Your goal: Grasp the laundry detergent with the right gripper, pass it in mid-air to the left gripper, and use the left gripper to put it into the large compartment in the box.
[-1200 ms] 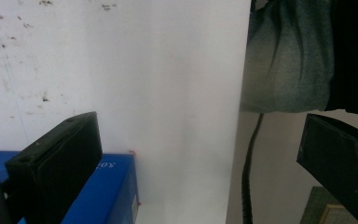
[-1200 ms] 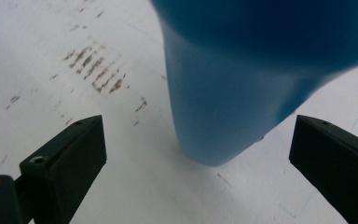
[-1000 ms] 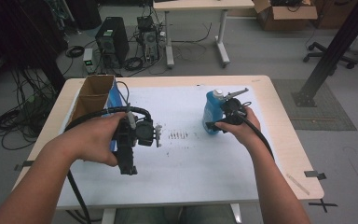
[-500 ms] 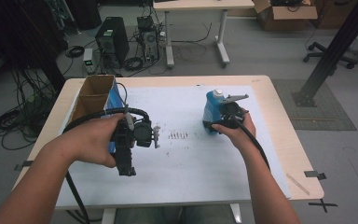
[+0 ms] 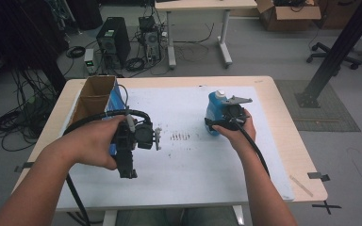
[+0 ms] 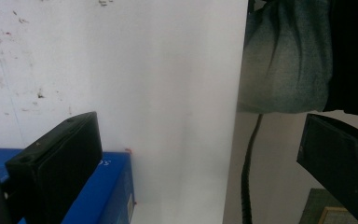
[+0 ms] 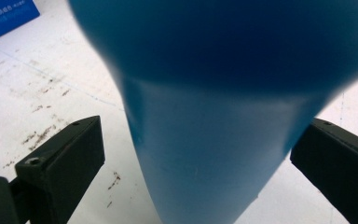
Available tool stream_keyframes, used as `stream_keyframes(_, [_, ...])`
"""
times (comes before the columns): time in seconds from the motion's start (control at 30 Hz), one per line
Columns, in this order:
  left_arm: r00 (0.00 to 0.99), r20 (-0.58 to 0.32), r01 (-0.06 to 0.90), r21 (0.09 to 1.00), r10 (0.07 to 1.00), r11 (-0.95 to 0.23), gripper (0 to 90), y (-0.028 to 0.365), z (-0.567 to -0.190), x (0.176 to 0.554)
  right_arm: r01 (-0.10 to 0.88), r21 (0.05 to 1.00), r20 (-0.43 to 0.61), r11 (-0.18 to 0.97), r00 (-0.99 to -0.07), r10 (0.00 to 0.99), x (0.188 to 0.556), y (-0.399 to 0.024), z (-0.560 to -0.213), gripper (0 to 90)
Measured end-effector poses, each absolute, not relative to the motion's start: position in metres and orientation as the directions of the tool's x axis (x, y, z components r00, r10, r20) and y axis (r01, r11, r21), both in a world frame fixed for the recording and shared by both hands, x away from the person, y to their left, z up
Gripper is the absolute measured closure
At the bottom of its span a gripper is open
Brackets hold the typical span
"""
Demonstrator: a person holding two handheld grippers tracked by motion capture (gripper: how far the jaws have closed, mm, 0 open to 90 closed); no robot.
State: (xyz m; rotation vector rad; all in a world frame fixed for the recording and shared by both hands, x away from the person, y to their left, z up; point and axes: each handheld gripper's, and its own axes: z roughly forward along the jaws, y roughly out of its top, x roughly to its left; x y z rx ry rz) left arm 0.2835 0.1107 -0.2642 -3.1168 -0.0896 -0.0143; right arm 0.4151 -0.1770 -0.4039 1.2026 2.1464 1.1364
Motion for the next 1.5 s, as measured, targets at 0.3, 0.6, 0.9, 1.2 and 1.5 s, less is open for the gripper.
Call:
stream_keyframes(0.3, [0.998, 0.012, 0.054, -0.022, 0.054, -0.998, 0.4, 0.111, -0.264, 0.283, 0.472, 0.838, 0.004, 0.273, -0.505, 0.863, 0.414, -0.174, -0.406, 3.3])
stream_keyframes(0.6, [0.999, 0.009, 0.048, -0.016, 0.048, -0.999, 0.4, 0.11, -0.264, 0.281, 0.471, 0.838, -0.014, 0.275, -0.485, 0.874, 0.414, -0.172, -0.411, 9.7])
stream_keyframes(0.9, [0.999, 0.011, 0.054, -0.017, 0.054, -0.998, 0.4, 0.112, -0.263, 0.281, 0.471, 0.844, -0.007, 0.258, -0.472, 0.882, 0.414, -0.172, -0.416, 16.4])
stream_keyframes(1.2, [0.999, 0.007, 0.051, -0.014, 0.051, -0.999, 0.4, 0.111, -0.264, 0.281, 0.458, 0.853, 0.0, 0.249, -0.478, 0.878, 0.413, -0.171, -0.414, 21.5])
stream_keyframes(1.5, [0.999, 0.005, 0.049, -0.014, 0.049, -0.999, 0.4, 0.11, -0.264, 0.282, 0.458, 0.855, -0.006, 0.244, -0.462, 0.887, 0.414, -0.17, -0.416, 26.6])
